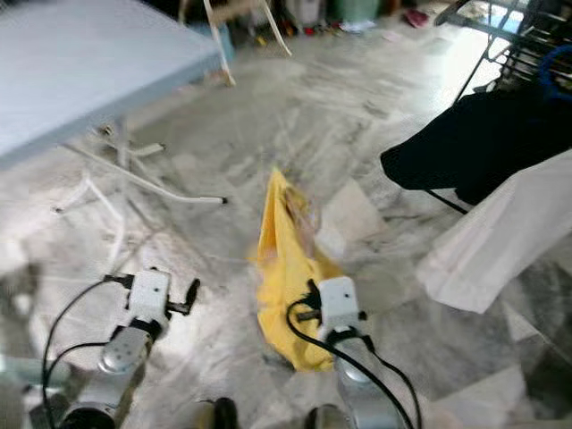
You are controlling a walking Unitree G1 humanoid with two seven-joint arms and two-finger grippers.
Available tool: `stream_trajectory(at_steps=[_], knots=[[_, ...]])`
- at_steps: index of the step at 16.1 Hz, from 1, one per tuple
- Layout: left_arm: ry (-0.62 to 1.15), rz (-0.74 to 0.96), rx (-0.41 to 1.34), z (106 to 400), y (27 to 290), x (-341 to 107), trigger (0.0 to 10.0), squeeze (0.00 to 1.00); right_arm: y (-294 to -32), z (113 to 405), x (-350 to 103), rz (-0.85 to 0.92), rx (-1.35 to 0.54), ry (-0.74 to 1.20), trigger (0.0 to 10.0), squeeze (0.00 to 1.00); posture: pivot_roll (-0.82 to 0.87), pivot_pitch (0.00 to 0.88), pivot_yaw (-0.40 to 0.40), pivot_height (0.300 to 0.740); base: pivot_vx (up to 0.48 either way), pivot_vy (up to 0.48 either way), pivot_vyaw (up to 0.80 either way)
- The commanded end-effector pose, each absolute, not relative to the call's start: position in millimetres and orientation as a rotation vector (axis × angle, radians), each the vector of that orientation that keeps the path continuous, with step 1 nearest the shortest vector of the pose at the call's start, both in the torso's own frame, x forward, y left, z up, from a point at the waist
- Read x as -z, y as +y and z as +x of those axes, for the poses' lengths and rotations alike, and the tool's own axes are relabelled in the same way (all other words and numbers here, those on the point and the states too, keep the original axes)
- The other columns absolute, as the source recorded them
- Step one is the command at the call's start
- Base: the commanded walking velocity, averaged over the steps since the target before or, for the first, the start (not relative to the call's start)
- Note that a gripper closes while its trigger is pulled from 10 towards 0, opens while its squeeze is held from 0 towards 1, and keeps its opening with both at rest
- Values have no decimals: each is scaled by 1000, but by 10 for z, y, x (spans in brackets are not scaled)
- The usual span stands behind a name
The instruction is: Hang hanger
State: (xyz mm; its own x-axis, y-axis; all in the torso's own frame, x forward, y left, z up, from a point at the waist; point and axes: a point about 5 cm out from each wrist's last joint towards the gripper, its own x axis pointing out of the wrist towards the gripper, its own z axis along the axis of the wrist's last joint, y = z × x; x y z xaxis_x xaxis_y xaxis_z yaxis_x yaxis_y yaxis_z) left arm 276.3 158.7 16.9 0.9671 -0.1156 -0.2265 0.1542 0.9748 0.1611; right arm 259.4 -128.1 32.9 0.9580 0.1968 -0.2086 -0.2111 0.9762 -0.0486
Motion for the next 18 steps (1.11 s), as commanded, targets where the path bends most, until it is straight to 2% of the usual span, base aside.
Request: stream_trajectory(at_steps=[1,10,18], knots=[[234,195,127,2750,1622,-141,10000,0,-1267,2625,-407,-62,-210,158,10000,0,-69,164,23,740,0,0,475],[274,104,245,2662,1592,-68,10000,0,-1233,2640,-422,-83,-262,153,10000,0,-58,171,6,740,0,0,800],[257,101,233,2660,1637,-95,10000,0,-1220,2640,-369,-67,-274,175,10000,0,-12,175,-12,740,0,0,0]])
